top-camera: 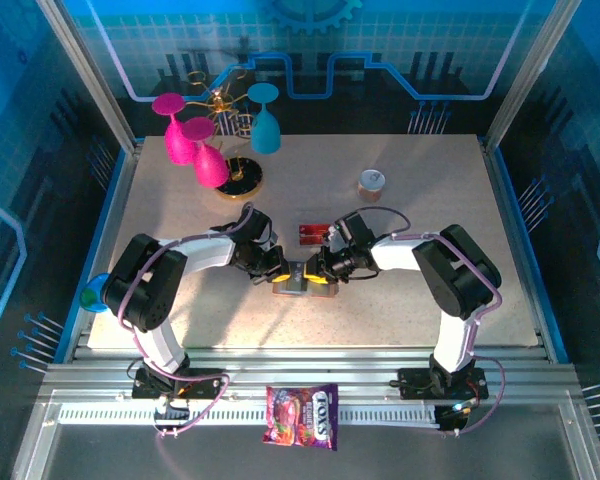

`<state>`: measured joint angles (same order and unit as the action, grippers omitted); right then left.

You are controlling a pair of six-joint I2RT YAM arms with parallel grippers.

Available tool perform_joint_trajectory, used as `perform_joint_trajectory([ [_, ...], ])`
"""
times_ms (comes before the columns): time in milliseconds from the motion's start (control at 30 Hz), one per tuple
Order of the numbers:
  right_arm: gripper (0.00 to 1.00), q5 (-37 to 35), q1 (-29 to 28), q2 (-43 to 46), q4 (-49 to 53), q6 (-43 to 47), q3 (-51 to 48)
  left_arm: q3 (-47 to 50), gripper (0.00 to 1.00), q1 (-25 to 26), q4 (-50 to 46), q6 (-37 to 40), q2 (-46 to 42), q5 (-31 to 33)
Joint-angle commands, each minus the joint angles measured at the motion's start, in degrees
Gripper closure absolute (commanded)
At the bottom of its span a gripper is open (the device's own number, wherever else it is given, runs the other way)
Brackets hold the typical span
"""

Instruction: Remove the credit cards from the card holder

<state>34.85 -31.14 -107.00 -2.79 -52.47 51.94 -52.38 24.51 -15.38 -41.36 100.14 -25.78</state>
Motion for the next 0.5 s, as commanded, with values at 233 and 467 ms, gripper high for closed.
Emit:
perform_joint_trajectory([
  [233, 0.79, 3.23, 1.04, -1.76, -5.86, -3.38, -3.02, -0.88, 0.93, 0.27, -2.04, 1.36, 1.9, 0.47],
  [467, 0.81, 2.62, 1.07, -1.48, -5.39, -3.3, -3.47, -0.79, 0.93, 0.33, -1.94, 1.46, 1.94, 0.29],
])
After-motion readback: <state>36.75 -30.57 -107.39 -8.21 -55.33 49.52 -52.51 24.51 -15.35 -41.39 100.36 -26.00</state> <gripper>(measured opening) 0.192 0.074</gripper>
